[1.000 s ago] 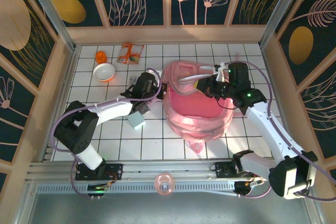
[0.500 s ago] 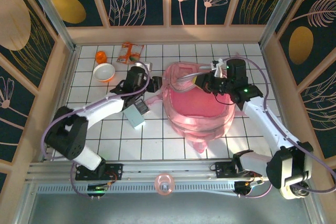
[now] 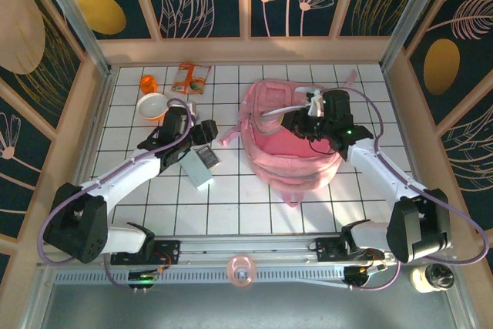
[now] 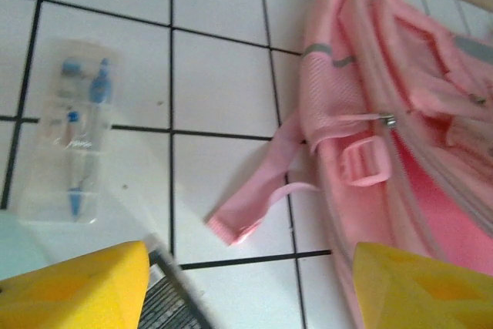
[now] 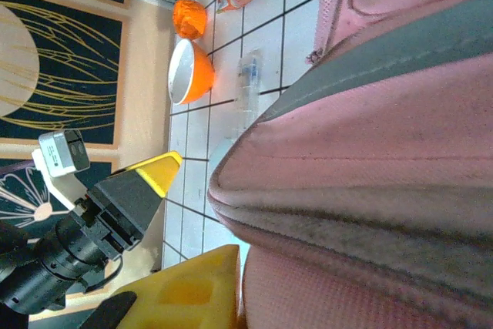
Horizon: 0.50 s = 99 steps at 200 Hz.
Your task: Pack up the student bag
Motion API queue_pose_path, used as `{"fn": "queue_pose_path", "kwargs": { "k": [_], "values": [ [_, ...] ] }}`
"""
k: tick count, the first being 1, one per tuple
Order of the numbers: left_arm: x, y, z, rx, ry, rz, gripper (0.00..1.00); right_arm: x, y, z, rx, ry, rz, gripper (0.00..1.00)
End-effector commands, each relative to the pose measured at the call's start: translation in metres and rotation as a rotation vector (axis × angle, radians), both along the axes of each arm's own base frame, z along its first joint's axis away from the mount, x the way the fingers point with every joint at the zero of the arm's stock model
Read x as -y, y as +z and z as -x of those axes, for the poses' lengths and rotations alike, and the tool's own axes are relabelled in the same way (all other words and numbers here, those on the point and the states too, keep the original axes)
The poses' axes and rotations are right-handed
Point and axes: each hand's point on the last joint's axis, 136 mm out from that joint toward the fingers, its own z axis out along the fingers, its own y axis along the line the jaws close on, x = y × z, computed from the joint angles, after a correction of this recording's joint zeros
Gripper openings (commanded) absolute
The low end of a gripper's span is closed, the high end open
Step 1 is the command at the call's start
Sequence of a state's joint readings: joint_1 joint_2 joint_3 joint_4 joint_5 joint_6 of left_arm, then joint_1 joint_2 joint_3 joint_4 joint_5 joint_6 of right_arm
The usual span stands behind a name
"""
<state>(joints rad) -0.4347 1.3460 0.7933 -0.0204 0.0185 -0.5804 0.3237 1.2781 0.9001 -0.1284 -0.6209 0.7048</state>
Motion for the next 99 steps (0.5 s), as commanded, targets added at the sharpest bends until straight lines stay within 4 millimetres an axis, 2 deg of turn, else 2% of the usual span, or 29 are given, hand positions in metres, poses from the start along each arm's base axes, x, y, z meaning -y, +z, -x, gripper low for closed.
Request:
{"fn": "queue_pose_path", "kwargs": {
  "k": [1, 36, 41, 45, 61, 65, 99],
  "values": [
    [-0.019, -0.022, -0.006, -0.064, 0.03, -0.049, 0.7, -0.002, 0.025, -0.003, 0.103, -0.02, -0.031, 0.16],
    [-0.045, -0.05, -0.038, -0.126, 0.025, -0.296, 0.7, -0.012, 0.021, 0.0, 0.099, 0.01, -0.005, 0.16],
    [-0.049, -0.06, -0.038, -0.153, 0.02, -0.326, 0.7, -0.013, 0.021, 0.0, 0.098, 0.014, -0.002, 0.16],
    [-0.049, -0.054, -0.047, -0.14, 0.022, -0.336, 0.7, -0.015, 0.02, 0.001, 0.096, 0.019, 0.0, 0.16],
    [-0.055, -0.061, -0.061, -0.159, 0.021, -0.397, 0.69, -0.02, 0.018, 0.0, 0.093, 0.03, 0.007, 0.16],
    [-0.057, -0.069, -0.064, -0.178, 0.02, -0.418, 0.69, -0.021, 0.017, 0.0, 0.09, 0.034, 0.008, 0.16],
    [-0.06, -0.082, -0.086, -0.199, 0.007, -0.506, 0.69, -0.032, 0.019, 0.001, 0.096, 0.062, 0.009, 0.16]
  ]
}}
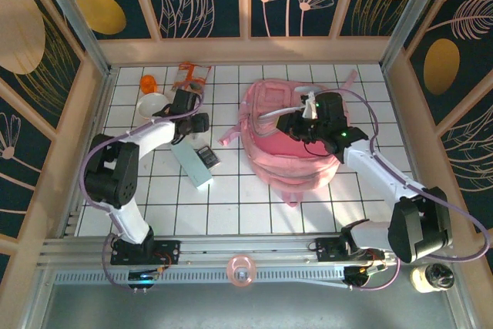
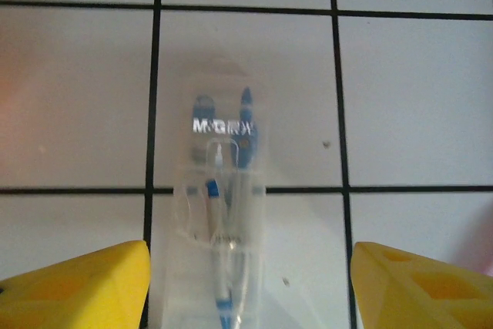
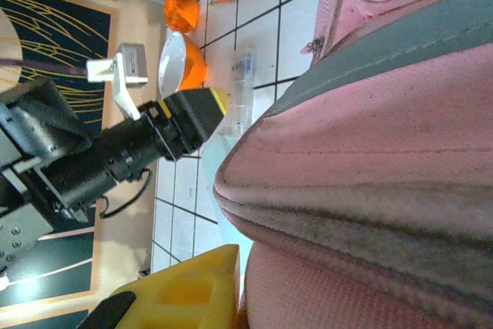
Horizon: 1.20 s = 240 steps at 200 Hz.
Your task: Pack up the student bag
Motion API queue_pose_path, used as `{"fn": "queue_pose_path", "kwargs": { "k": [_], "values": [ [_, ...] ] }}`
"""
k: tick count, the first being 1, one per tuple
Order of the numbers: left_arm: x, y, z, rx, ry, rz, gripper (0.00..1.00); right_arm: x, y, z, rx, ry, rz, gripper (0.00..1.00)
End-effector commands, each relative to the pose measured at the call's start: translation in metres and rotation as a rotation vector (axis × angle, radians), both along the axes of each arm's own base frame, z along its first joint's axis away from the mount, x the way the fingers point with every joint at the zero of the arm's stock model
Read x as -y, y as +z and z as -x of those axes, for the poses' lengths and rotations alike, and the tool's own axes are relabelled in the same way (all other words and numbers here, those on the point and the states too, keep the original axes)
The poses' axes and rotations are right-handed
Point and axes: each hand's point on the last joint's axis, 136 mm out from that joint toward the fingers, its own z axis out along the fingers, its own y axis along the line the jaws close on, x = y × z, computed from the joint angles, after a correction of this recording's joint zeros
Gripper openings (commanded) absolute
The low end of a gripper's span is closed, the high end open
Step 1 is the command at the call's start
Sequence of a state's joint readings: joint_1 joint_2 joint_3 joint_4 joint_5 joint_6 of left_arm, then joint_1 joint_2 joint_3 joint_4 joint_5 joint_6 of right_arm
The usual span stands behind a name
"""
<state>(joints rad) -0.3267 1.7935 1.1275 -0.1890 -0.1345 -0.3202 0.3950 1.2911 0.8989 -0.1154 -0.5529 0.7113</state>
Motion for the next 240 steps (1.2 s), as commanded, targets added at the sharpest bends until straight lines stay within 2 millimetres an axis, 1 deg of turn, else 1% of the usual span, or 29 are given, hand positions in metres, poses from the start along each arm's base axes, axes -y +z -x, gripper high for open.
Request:
{"fn": "queue_pose_path", "kwargs": {
  "k": [1, 32, 60, 75, 96, 108, 153, 193, 240],
  "values": [
    [-0.013, -0.01, -0.008, -0.042, -0.023, -0.126, 0.69, -0.016, 0.026, -0.004, 0.089, 0.052, -0.025, 0.16],
    [-0.014, -0.03, -0.014, -0.086, -0.034, -0.168, 0.69, -0.021, 0.027, -0.005, 0.09, 0.066, -0.032, 0.16],
    [-0.011, -0.04, -0.014, -0.102, -0.044, -0.139, 0.69, -0.025, 0.026, -0.007, 0.085, 0.074, -0.037, 0.17],
    [-0.007, -0.046, -0.012, -0.116, -0.054, -0.116, 0.68, -0.027, 0.022, -0.008, 0.083, 0.079, -0.032, 0.16],
    [-0.002, -0.053, -0.009, -0.133, -0.069, -0.081, 0.66, -0.027, 0.012, -0.008, 0.06, 0.072, -0.027, 0.16],
    [0.0, -0.056, -0.007, -0.148, -0.075, -0.069, 0.64, -0.028, 0.011, -0.008, 0.06, 0.073, -0.037, 0.16],
    [0.007, -0.052, 0.0, -0.144, -0.083, -0.011, 0.62, -0.028, 0.016, -0.006, 0.076, 0.079, -0.039, 0.17],
    [0.008, -0.048, 0.002, -0.135, -0.077, 0.01, 0.6, -0.029, 0.022, -0.005, 0.087, 0.091, -0.047, 0.17],
    [0.017, -0.036, 0.005, -0.115, -0.069, 0.085, 0.58, -0.028, 0.015, 0.0, 0.087, 0.103, -0.037, 0.17]
  ]
}}
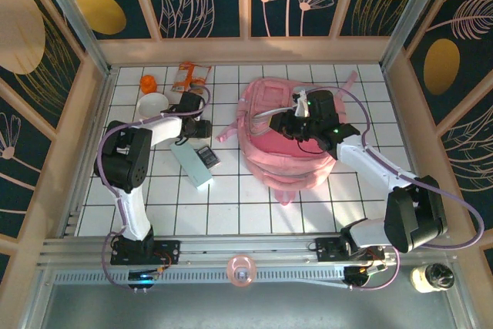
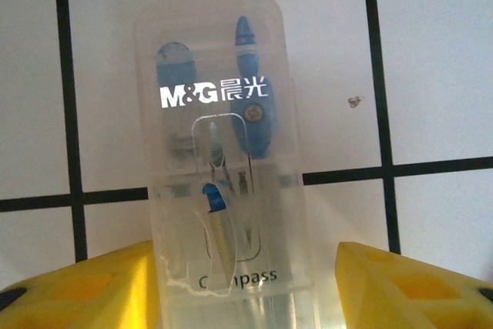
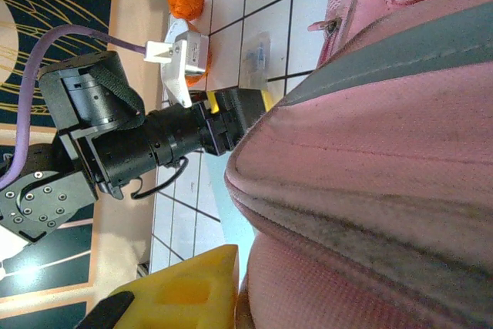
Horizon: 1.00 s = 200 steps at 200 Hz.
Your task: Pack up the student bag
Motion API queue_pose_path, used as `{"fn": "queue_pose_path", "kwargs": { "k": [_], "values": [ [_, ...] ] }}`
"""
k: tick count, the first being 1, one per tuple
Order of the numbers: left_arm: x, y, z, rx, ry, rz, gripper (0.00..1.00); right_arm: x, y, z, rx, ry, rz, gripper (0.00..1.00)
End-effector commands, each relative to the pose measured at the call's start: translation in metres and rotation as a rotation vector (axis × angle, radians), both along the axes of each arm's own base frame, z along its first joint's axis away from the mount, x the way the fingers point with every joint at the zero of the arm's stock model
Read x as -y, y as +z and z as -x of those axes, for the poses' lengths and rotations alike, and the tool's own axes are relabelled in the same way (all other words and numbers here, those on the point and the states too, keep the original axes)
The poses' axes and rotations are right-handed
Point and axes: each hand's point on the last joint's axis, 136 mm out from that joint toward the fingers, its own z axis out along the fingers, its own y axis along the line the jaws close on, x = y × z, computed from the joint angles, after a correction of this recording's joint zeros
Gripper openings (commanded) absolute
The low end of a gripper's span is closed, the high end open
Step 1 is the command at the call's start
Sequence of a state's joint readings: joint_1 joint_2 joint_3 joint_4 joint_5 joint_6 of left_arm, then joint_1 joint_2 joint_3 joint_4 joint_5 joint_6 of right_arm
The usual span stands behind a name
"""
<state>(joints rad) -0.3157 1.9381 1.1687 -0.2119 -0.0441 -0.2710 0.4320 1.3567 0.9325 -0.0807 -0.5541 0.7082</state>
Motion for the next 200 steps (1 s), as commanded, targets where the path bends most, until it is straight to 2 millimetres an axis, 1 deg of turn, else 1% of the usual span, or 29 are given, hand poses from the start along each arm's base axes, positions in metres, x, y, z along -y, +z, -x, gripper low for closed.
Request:
{"fn": "queue_pose_path", "kwargs": {
  "k": [1, 42, 62, 82, 121, 175, 200],
  "values": [
    [0.008, 0.016, 0.001, 0.021, 0.017, 0.081, 0.58, -0.01, 0.018, 0.005, 0.083, 0.065, -0.038, 0.17],
    [0.009, 0.027, 0.002, 0.043, 0.05, 0.121, 0.58, -0.007, 0.007, 0.011, 0.046, 0.06, -0.028, 0.16],
    [0.01, 0.025, 0.005, 0.048, 0.066, 0.149, 0.58, -0.006, 0.004, 0.01, 0.047, 0.059, -0.019, 0.16],
    [0.013, 0.025, 0.006, 0.043, 0.07, 0.175, 0.57, -0.003, 0.009, 0.008, 0.056, 0.052, -0.027, 0.15],
    [0.014, 0.034, 0.004, 0.068, 0.074, 0.191, 0.57, -0.003, 0.017, 0.011, 0.066, 0.061, -0.052, 0.16],
    [0.0, 0.034, 0.003, 0.078, 0.084, 0.124, 0.63, -0.001, 0.018, 0.01, 0.07, 0.047, -0.05, 0.16],
    [-0.004, 0.029, 0.003, 0.065, 0.084, 0.114, 0.65, 0.001, 0.017, 0.012, 0.07, 0.041, -0.045, 0.16]
  ]
}}
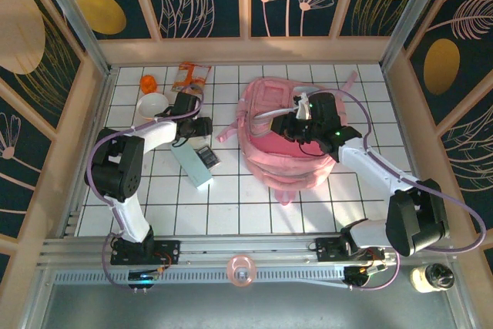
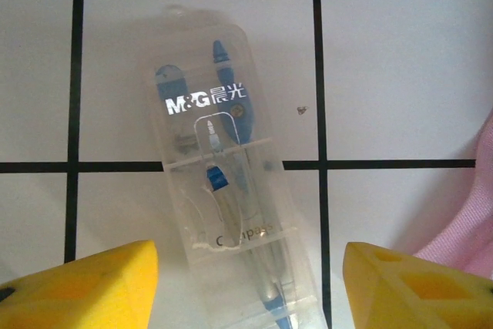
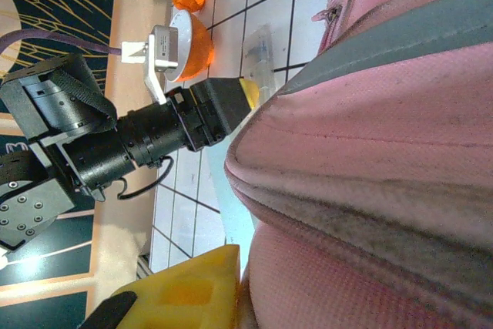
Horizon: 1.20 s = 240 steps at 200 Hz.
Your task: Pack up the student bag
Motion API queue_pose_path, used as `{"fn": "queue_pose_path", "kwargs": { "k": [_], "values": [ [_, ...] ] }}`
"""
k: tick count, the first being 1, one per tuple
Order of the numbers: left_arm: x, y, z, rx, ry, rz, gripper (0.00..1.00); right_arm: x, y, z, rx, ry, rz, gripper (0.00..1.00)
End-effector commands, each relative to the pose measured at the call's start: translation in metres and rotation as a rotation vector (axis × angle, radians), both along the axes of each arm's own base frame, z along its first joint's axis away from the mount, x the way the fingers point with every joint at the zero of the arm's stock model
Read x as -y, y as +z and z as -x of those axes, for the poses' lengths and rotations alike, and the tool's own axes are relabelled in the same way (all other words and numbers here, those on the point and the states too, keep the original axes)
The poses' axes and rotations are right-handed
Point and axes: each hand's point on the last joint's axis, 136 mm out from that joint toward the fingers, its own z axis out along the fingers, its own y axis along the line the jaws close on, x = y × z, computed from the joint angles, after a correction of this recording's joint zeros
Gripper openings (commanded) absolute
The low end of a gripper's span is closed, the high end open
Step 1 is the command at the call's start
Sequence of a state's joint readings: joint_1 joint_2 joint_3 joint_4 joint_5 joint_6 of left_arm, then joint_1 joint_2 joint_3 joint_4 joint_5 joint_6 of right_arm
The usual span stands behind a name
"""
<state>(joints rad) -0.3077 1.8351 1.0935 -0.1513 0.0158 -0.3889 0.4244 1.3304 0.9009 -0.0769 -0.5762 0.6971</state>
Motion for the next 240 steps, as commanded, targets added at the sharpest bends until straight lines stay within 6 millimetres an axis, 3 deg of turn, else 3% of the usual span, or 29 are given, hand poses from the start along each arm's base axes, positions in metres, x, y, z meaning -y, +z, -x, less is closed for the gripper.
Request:
{"fn": "queue_pose_path", "kwargs": {
  "k": [1, 64, 151, 192, 240],
  "values": [
    [-0.009, 0.003, -0.003, 0.012, 0.008, -0.021, 0.65, -0.002, 0.019, 0.004, 0.068, 0.025, -0.04, 0.16],
    [-0.012, 0.004, -0.01, 0.025, 0.027, -0.008, 0.66, -0.006, 0.028, 0.001, 0.087, 0.02, -0.085, 0.15],
    [-0.008, -0.028, -0.01, -0.072, 0.025, -0.019, 0.66, -0.007, 0.033, 0.0, 0.101, 0.014, -0.092, 0.15],
    [-0.016, -0.036, -0.014, -0.079, 0.028, -0.076, 0.57, -0.005, 0.033, 0.002, 0.104, 0.005, -0.087, 0.15],
    [-0.007, -0.017, -0.019, -0.027, 0.021, -0.033, 0.42, -0.005, 0.034, 0.004, 0.107, 0.003, -0.086, 0.15]
  ]
}}
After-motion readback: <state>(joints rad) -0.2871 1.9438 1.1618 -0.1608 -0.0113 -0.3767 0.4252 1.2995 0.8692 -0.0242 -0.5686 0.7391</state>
